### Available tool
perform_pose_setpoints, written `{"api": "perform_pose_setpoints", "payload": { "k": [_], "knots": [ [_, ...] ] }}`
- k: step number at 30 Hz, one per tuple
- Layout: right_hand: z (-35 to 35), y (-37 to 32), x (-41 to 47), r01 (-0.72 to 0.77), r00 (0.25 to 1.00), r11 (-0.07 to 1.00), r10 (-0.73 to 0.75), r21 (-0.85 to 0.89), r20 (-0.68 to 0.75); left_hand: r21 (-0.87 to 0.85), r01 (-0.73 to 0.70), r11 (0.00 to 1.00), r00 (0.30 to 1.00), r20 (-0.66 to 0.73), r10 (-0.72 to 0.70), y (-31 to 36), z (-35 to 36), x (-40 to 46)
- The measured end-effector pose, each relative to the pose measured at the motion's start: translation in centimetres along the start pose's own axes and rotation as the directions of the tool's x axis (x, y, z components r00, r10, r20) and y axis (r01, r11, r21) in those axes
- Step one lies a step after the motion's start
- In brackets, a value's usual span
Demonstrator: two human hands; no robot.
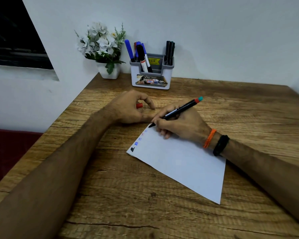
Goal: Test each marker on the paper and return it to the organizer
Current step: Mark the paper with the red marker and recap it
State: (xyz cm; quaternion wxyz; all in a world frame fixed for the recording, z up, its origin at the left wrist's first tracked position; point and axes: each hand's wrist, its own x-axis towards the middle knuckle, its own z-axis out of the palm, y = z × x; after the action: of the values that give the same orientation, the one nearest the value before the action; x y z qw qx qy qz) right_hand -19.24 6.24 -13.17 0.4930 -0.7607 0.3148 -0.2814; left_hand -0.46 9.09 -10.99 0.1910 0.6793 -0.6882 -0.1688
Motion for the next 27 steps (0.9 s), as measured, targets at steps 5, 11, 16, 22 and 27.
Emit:
{"api": "perform_pose_setpoints", "payload": {
  "k": [5,11,16,22,27],
  "knots": [
    [0.03,0.06,0.04,-0.010,1.000,1.000,0.010,0.022,-0.020,-0.015,0.003,1.000,1.000,0.009,-0.003,-0.09,0.03,0.10],
    [-0.04,-0.14,-0.19,0.009,1.000,1.000,-0.009,0.010,-0.004,0.000,0.000,1.000,1.000,0.015,0.000,-0.06,0.03,0.17],
    [-0.03,-0.23,-0.25,0.006,1.000,1.000,-0.006,0.001,0.002,0.014,-0.004,1.000,1.000,0.005,0.003,0.05,0.01,0.07],
    [-0.06,-0.23,-0.25,0.011,1.000,1.000,-0.011,-0.012,-0.015,-0.001,0.009,1.000,1.000,0.007,-0.009,0.09,0.05,0.06],
    [-0.08,-0.44,-0.35,0.022,0.998,0.999,-0.024,-0.031,-0.063,-0.011,0.008,1.000,1.000,0.002,-0.008,0.13,0.07,0.06]
  ]
}}
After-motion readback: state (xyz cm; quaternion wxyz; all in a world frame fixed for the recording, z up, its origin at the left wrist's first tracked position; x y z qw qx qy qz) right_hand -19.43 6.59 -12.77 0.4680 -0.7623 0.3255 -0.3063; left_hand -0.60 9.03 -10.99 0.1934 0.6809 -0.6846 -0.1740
